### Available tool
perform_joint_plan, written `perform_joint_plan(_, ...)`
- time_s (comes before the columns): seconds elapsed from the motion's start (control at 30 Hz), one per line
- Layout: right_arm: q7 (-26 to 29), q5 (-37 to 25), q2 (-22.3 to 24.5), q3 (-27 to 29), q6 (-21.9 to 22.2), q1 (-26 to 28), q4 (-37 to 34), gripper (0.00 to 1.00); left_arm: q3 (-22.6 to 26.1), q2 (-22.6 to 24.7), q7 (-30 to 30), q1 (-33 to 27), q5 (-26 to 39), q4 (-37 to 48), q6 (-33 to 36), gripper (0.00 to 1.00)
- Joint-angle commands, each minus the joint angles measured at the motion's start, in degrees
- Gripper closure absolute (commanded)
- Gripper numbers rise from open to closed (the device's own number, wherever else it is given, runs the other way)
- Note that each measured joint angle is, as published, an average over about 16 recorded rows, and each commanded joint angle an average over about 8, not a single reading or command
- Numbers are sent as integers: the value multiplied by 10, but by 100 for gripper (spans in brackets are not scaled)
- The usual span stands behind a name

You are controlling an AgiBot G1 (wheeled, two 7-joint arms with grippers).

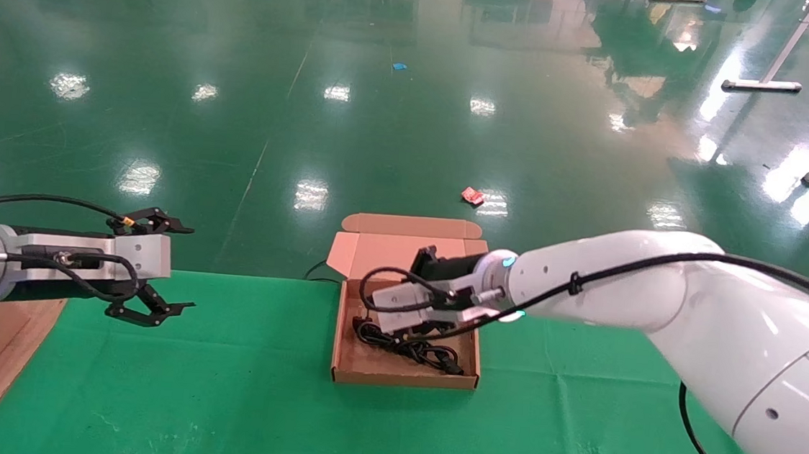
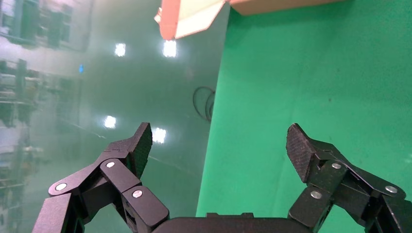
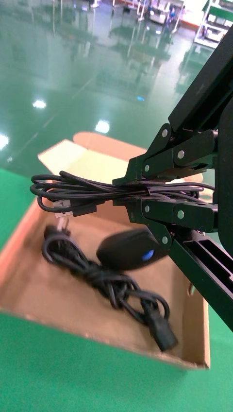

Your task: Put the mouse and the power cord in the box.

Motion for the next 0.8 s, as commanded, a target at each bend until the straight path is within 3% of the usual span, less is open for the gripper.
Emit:
perform_joint_plan(0.03, 6, 2, 0, -13, 6, -2, 1, 73, -5, 1, 15, 6, -8, 7, -3, 0)
perform_joint_plan(0.23, 15, 2, 0, -31, 24, -5, 1, 0, -13, 0, 31, 9, -20, 20, 4, 0)
perform_joint_plan(0.8, 13, 2, 0, -28, 22, -3, 0, 0, -12, 1, 30, 9, -18, 19, 3, 0)
